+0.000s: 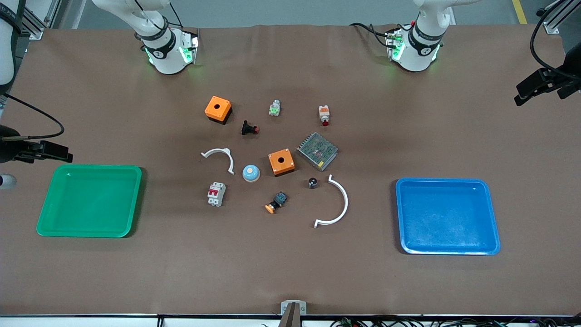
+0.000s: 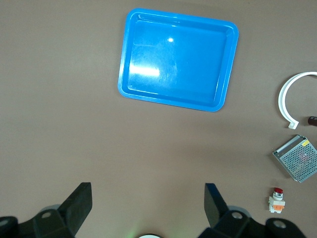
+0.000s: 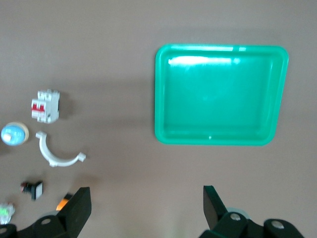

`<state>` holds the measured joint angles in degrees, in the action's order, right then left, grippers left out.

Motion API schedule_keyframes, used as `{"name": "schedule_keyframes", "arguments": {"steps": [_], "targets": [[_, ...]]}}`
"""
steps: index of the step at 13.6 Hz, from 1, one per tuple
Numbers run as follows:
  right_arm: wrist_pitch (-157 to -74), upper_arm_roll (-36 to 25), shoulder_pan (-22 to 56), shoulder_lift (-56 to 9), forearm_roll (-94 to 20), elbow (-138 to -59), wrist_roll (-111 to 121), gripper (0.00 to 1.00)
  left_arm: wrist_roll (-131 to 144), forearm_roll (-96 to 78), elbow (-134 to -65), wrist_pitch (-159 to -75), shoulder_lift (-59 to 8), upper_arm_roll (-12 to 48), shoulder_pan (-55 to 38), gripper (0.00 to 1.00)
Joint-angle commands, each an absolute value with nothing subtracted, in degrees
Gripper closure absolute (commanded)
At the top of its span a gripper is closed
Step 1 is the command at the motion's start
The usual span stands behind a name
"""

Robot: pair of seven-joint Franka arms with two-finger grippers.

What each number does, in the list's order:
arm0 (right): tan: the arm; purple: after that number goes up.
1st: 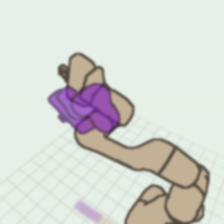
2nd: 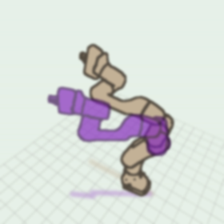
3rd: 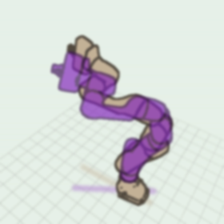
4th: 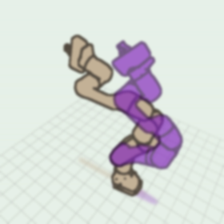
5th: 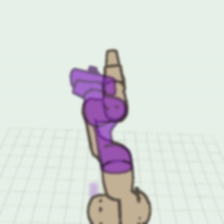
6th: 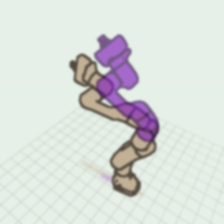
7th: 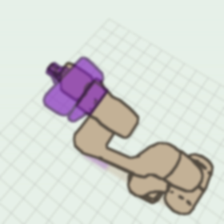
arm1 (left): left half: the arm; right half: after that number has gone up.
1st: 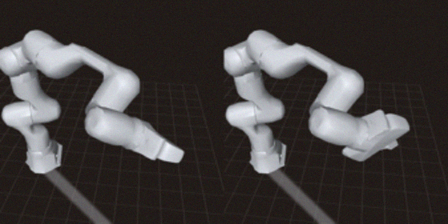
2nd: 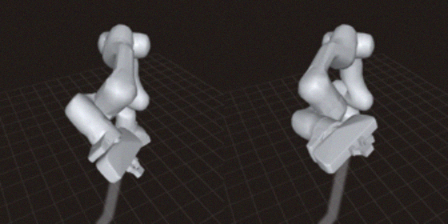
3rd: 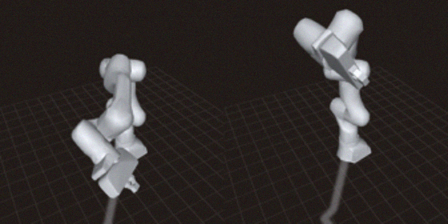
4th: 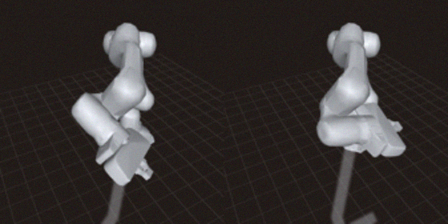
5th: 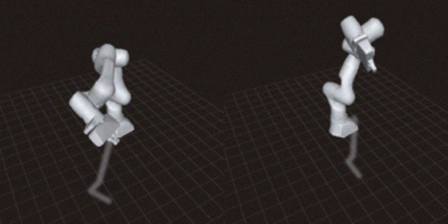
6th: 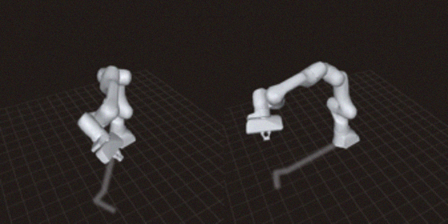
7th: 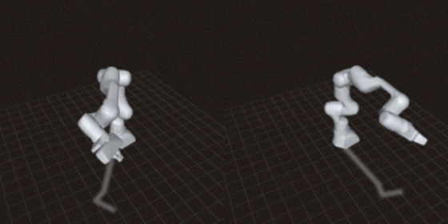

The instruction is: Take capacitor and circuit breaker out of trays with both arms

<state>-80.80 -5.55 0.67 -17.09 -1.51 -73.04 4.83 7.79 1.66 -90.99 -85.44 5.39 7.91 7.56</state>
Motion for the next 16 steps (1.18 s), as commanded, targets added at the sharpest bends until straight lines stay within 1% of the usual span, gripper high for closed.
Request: {"name": "schedule_keyframes", "arguments": {"steps": [1,4,5,10,16], "targets": [[-80.14,-5.01,0.44,-10.84,-1.50,-78.45,4.31,0.00,8.17,-0.52,-92.20,-85.17,6.77,9.05,8.26,0.00],[-88.92,-5.01,0.53,-0.12,-1.06,-93.03,4.57,0.00,9.22,-0.53,-92.20,-85.08,6.77,11.77,8.44,0.00],[-90.42,-4.92,0.44,1.91,-0.97,-95.43,4.92,0.00,9.23,-0.53,-92.20,-85.08,6.59,11.95,8.44,0.00],[-89.56,-5.19,0.00,4.30,-0.27,-96.41,5.27,0.00,8.17,0.44,-92.11,-85.08,6.33,12.04,8.44,0.00],[-89.47,-5.19,-0.26,5.53,-0.26,-96.42,7.29,0.00,8.17,0.44,-92.11,-85.08,5.89,12.04,8.35,0.00]]}}
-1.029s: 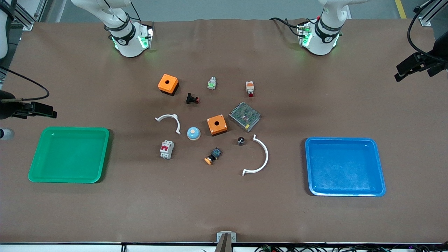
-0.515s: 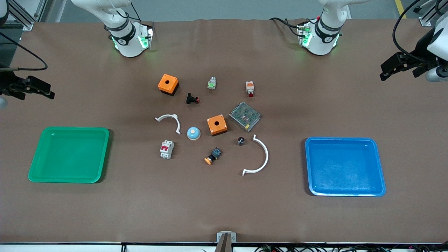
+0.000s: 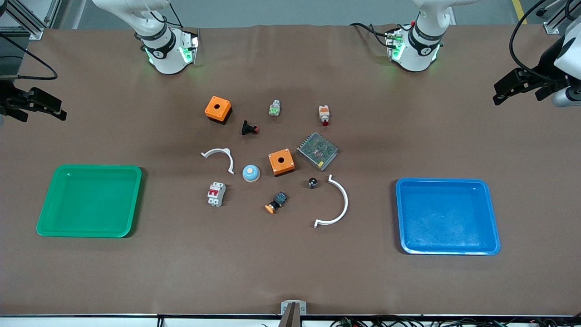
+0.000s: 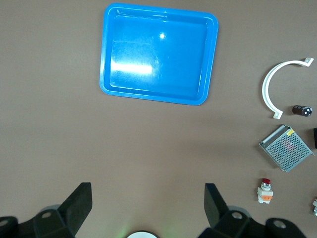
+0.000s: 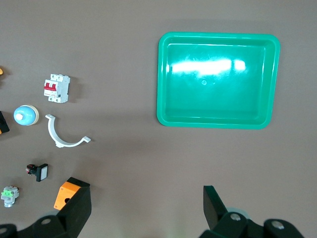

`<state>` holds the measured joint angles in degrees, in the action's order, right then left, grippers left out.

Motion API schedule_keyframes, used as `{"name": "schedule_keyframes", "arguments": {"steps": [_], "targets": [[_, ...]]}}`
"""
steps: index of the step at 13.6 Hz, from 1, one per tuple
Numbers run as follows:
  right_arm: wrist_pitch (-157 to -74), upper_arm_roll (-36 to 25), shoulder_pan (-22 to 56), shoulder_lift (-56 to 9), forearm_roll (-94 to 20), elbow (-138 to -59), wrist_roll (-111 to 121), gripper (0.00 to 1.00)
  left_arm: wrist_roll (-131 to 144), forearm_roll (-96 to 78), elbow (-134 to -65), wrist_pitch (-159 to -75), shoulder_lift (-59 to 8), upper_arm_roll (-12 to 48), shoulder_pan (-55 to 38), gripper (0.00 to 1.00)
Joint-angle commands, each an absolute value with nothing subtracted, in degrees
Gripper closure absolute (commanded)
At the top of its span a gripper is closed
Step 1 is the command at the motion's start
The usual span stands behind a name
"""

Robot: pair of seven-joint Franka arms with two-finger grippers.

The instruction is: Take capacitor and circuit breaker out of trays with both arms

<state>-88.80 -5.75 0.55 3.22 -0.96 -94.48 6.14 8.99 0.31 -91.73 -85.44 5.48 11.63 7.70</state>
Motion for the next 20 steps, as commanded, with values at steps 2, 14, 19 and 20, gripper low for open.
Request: {"name": "schedule_keyframes", "arguments": {"steps": [2,14,19,20], "targets": [[-89.12,-5.19,-0.26,5.98,-0.18,-96.42,7.29,0.00,8.17,0.44,-92.20,-85.08,5.89,12.04,8.26,0.00],[-89.21,-5.27,-0.35,6.77,0.17,-96.59,8.17,0.00,7.65,0.53,-90.00,-85.08,4.04,11.95,8.61,0.00],[-89.56,-5.19,-0.70,7.73,0.26,-97.82,7.65,0.00,7.73,0.53,-89.74,-85.08,3.96,11.95,8.61,0.00],[-89.56,-5.19,-0.70,7.82,0.26,-97.91,7.47,0.00,7.65,0.53,-89.65,-85.08,3.78,11.95,8.61,0.00]]}}
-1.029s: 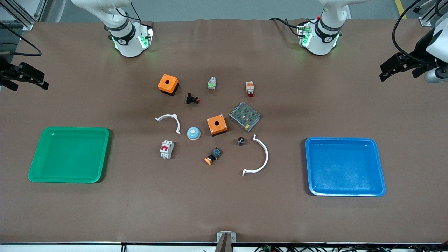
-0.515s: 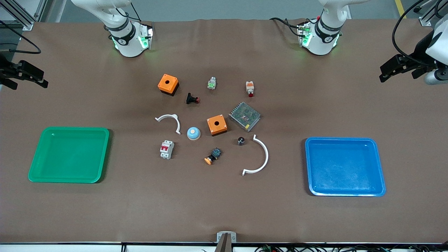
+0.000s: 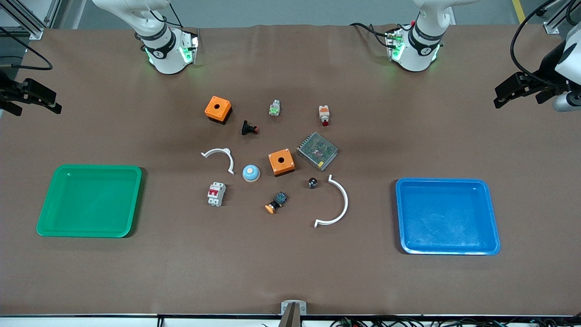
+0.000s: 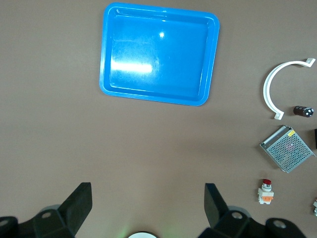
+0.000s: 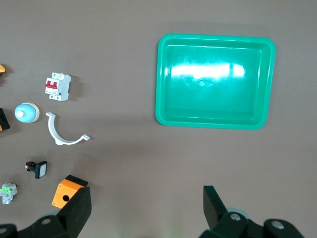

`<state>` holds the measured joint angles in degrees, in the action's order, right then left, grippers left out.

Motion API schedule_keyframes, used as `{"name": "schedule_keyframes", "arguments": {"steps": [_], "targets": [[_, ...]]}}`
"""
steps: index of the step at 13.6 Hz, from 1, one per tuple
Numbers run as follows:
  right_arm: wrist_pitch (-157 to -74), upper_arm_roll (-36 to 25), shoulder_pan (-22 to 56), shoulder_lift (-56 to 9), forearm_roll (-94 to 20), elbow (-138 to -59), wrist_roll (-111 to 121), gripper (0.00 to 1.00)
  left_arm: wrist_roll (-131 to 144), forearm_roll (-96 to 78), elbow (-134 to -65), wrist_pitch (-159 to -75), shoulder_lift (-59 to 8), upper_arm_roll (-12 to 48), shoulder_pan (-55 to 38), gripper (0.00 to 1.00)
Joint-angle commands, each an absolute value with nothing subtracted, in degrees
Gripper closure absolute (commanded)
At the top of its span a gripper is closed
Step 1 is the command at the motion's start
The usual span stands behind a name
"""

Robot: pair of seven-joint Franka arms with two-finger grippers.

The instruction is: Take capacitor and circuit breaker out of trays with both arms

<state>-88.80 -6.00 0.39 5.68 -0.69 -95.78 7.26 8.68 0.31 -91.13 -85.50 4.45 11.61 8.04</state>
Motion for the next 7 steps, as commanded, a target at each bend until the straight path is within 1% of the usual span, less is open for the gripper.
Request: {"name": "schedule_keyframes", "arguments": {"steps": [1,7], "targets": [[-89.47,-5.19,-0.70,7.82,0.26,-97.91,7.21,0.00,7.65,0.53,-89.56,-85.08,3.69,12.04,8.70,0.00],[-89.56,-5.10,-0.70,7.82,0.00,-97.91,4.57,0.00,7.65,0.53,-89.65,-85.08,3.60,12.04,8.35,0.00]]}}
